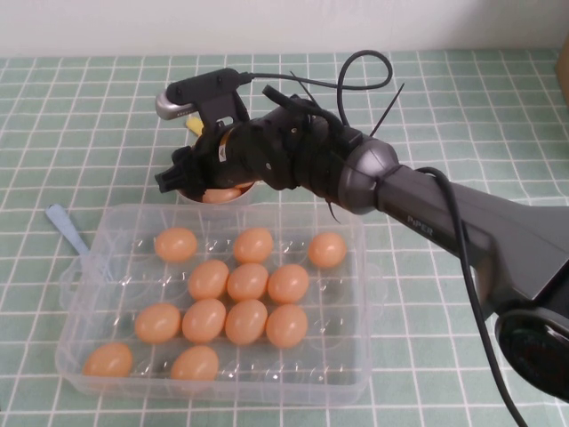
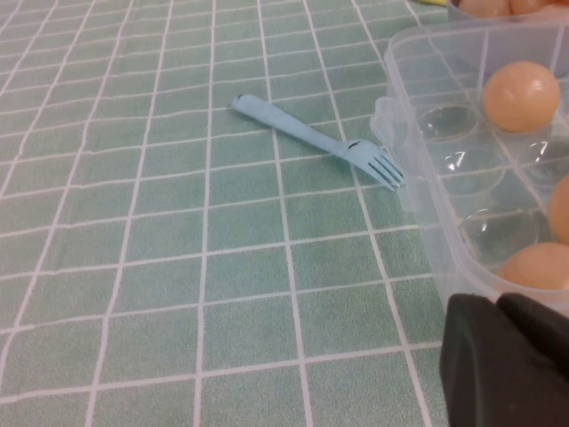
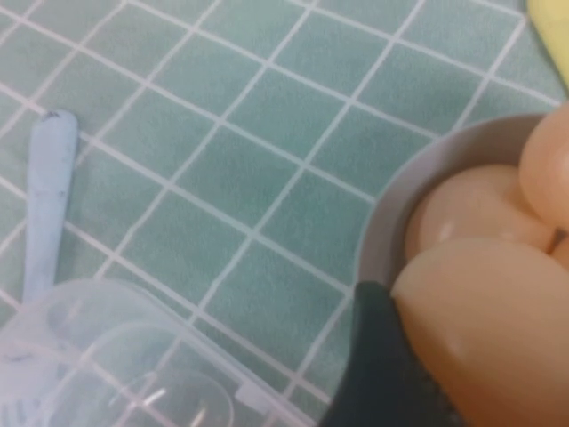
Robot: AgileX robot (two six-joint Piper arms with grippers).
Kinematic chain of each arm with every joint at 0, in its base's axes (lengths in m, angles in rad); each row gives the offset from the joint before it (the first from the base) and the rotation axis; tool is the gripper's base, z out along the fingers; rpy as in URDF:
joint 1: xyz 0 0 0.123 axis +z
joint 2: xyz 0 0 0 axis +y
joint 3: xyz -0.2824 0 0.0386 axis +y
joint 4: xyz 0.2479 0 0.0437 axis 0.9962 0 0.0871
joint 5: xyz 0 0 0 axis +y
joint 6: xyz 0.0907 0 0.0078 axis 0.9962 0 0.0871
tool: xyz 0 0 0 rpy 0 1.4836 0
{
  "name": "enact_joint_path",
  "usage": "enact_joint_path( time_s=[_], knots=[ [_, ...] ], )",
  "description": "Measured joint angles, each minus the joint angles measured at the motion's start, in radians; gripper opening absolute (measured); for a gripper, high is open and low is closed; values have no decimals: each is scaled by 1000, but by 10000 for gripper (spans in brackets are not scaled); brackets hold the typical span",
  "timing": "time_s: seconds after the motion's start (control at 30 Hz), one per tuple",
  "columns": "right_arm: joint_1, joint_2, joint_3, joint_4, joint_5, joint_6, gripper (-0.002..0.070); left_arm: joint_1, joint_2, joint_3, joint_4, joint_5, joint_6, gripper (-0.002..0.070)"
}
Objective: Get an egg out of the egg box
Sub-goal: Place the egg in the bowl
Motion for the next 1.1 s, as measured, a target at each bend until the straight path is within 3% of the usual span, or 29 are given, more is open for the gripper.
enact_joint_path(
  time_s=[1.1],
  knots=[
    [-5,21,-6,-17,-36,-8,367,0,0,0,0,0,0,-3]
  ],
)
